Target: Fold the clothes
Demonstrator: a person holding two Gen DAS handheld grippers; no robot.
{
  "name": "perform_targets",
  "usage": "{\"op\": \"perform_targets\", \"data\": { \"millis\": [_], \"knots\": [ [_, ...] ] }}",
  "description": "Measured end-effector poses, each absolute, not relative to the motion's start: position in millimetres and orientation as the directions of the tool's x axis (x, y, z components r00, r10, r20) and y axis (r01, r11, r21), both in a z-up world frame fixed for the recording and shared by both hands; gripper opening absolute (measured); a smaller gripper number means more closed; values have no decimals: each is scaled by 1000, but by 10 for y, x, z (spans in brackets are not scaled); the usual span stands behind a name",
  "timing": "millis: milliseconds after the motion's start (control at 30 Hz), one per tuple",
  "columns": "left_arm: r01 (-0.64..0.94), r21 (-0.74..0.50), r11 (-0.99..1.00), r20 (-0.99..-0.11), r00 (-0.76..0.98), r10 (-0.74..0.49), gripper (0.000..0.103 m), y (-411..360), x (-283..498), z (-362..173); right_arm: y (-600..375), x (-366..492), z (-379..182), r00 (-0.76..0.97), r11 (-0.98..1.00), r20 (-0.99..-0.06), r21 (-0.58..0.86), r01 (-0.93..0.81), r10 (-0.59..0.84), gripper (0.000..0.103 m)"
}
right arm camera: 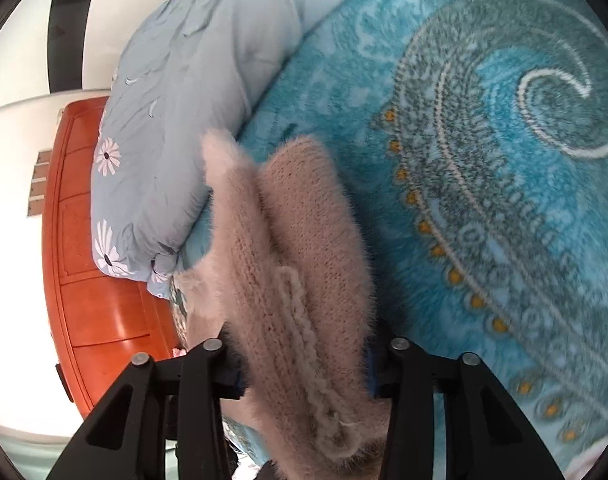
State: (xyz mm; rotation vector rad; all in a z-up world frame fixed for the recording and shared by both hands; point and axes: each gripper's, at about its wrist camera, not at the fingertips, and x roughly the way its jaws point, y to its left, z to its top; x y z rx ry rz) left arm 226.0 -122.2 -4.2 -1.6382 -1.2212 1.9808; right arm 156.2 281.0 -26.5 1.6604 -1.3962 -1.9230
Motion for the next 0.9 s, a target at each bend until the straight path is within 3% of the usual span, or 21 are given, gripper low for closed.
{"op": "perform_targets", "data": {
  "millis": [367, 633, 667, 900],
  "knots": [
    [117, -771, -626, -615, -391, 685, 40, -1130, 2845, 960, 2842, 1895, 538, -401, -500, -574, 819, -281, -714, 39],
    [-36, -807, -590, -505, -477, 719, 40, -1042, 3194, 1836, 2908, 2008, 1583, -477, -534, -496, 843, -66, -725, 39],
    [-57, -813, -579, -483, -488, 727, 40, -981, 2796, 2030, 2938, 2012, 1727, -486, -539, -487, 842, -39, -726, 39],
    [-235, -801, -550, -398, -477, 784, 40, -906, 2225, 2957, 3368, 2139, 2726, -585, -588, -433, 803, 96, -686, 39]
  ]
}}
